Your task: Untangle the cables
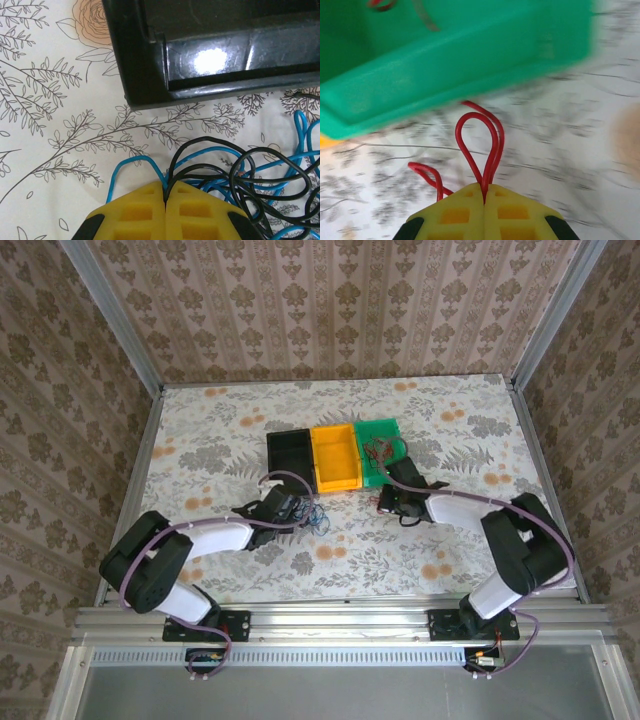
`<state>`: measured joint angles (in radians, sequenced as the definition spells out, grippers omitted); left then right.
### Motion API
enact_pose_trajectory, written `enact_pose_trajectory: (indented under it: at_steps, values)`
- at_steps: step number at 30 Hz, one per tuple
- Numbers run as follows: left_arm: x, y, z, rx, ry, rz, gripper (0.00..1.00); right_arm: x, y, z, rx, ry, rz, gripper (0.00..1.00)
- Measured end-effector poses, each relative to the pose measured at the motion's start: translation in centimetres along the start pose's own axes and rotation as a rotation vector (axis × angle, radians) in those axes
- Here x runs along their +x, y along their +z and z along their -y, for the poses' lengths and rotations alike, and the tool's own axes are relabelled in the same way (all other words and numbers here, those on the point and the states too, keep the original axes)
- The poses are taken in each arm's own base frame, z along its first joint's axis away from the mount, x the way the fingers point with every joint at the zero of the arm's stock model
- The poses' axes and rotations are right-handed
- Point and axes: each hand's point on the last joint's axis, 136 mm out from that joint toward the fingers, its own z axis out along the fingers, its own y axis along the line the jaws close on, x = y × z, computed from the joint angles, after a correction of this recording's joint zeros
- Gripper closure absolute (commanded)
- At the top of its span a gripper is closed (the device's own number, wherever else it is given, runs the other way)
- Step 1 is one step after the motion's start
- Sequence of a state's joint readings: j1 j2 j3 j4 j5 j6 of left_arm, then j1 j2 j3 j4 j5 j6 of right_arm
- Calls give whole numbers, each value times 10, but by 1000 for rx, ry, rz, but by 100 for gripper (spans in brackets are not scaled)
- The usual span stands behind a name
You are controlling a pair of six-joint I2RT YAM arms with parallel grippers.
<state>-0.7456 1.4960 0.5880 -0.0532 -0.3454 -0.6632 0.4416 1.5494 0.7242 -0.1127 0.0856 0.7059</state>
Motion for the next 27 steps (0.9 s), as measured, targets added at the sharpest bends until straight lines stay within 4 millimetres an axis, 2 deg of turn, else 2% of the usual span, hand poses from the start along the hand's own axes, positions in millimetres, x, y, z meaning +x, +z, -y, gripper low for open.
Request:
enact_pose_trajectory:
  at_steps: [4, 8, 13, 16, 19, 23, 24, 26, 27]
  values:
    - [0, 0, 0, -4, 0, -6, 100, -2, -14, 32, 73, 104, 46, 100]
    - [0, 0, 2, 10, 19, -5, 100, -11, -39, 53, 137, 183, 131, 100]
    - [-1, -1, 4, 39, 45, 7, 100, -35, -76, 71, 180, 261, 280, 100]
    - [-1, -1, 4, 57, 54, 16, 100, -51, -93, 74, 182, 267, 353, 100]
    - [0, -1, 5, 71, 60, 24, 100, -73, -102, 63, 161, 210, 396, 100]
    - [0, -2, 5, 79, 66, 31, 100, -119, -106, 21, 75, 111, 435, 97]
    - [0, -2, 5, 80, 67, 33, 100, -129, -105, 10, 49, 92, 440, 93]
    - [0, -2, 6, 82, 69, 35, 100, -149, -98, -13, -7, 50, 438, 73]
    - [-1, -2, 6, 84, 69, 36, 100, -154, -93, -20, -27, 43, 430, 67]
